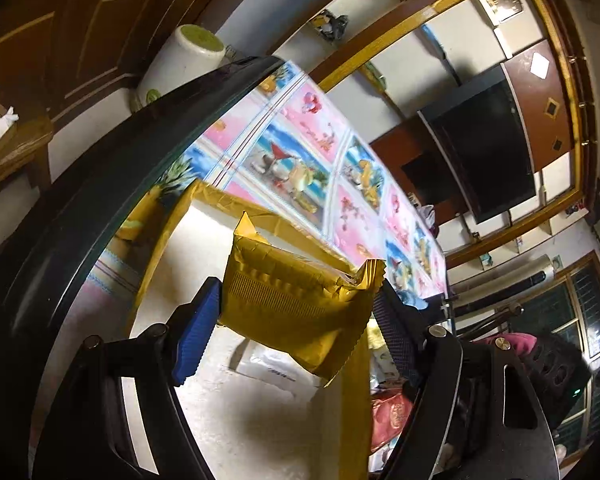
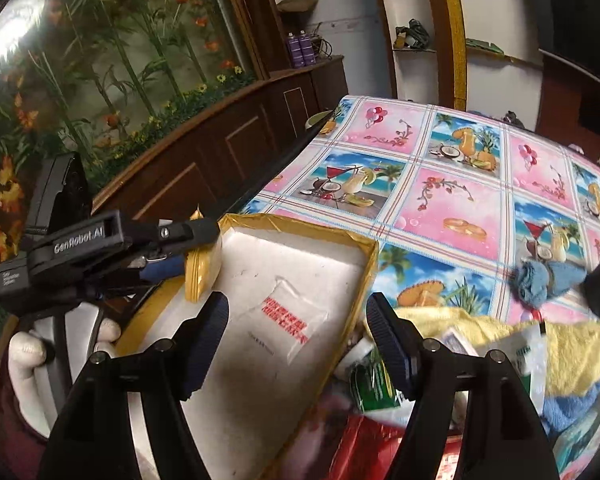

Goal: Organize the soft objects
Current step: 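Drop the yellow packet into the tray with left gripper while right drops the white bag, then reach the left gripper to the knitted hat while the right gripper reaches the coloured-stick bag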

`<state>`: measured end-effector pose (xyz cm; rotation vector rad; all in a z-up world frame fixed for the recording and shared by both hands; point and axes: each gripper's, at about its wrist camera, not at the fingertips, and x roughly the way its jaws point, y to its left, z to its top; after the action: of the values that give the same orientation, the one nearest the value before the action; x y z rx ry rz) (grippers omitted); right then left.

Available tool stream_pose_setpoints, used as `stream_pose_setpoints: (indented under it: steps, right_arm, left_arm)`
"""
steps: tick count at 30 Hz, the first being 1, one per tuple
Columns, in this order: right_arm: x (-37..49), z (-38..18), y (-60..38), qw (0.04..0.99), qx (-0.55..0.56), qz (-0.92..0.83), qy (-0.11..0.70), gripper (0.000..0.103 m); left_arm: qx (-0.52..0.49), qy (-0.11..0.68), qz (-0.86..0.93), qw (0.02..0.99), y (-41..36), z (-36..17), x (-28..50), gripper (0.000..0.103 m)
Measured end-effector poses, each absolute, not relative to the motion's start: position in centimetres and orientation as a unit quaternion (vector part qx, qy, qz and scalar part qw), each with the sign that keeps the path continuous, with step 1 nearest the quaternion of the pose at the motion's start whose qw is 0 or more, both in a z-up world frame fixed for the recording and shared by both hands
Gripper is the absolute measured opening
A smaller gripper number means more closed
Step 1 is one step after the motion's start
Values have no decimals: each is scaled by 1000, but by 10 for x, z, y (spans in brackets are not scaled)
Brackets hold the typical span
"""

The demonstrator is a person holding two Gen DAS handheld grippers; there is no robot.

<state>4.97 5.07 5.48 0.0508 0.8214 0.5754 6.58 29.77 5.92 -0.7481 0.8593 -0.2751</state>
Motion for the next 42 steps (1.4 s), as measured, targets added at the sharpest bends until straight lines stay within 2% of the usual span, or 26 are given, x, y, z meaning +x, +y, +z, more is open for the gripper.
stream_pose_setpoints:
  steps: [5,7,12,14,22,30,37,42]
  right_arm:
    - [31,51,42,872,26,284,398,72]
    - [26,49,42,870,23,286,401,72]
    - [10,52,36,875,6,286,389,72]
    - [4,53,28,880,6,282,383,72]
    - [-23,44,-45,896,30,226,381,72]
    - [-52,18,-139,897,113,152,400,72]
    - [-77,7,-190,901,155,117,389,72]
    - [-84,1,-211,900,175,117,381,72]
  left_arm:
    - [-376,385,-161,827,304,65,67,85]
    - [-366,420,-125,821,305,58,74,85]
    - [-374,402,-137,825,302,74,50,85]
    - [-371,418,-132,818,297,76,42,85]
    - [-297,439,-200,824,233,82,-8,85]
    - [-148,443,-264,844,120,88,-61,85]
    - [-51,454,-207,865,68,60,-82,85]
    - [-26,481,-224,847,46,36,-84,85]
